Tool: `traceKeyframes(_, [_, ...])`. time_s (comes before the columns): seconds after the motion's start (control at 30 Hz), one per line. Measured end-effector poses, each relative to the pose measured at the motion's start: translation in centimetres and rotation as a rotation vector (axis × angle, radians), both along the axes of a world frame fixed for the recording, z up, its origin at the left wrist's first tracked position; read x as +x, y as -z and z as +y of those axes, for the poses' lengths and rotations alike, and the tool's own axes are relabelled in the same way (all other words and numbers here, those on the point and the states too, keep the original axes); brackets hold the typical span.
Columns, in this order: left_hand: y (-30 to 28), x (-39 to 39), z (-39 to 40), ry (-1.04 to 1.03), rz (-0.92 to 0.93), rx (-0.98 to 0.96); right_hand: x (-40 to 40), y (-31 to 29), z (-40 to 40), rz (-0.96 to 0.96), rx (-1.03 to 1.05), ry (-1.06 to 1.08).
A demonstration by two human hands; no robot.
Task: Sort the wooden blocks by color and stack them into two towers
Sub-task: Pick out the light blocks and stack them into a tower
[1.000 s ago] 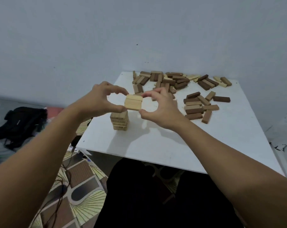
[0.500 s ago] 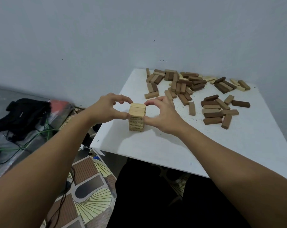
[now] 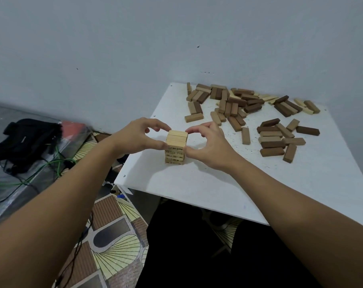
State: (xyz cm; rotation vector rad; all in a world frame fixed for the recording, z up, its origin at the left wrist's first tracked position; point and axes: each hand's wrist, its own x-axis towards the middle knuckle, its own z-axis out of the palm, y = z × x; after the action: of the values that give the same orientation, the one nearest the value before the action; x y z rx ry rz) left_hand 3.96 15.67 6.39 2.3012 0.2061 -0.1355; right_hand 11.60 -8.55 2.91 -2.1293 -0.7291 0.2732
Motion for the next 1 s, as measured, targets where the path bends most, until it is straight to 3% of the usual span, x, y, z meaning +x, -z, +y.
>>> traceKeyframes(0.4, [0.2,-1.2,0.1,-0.082,-0.011,-0.162,-0.4,0.4,-0.7,0.042,0.046,-0.010])
traceKeyframes(0.53, [0.3,-1.6,0.0,-0.114,-0.051,-0.231,-0.6,0.2,-0.9,0.089,0.153,0.034])
traceKeyframes(0.77, [2.5,-1.2,-4.8,-0.503,-0.245,-0.642,-4.1,1.6,1.8,0.462,0.560,0.194])
traceKeyframes(1.0, [3.9,-1.7,-9.8,-0.517,-0.204,-0.763,-5.4,3.3,4.8,0.603,0.682,0.170])
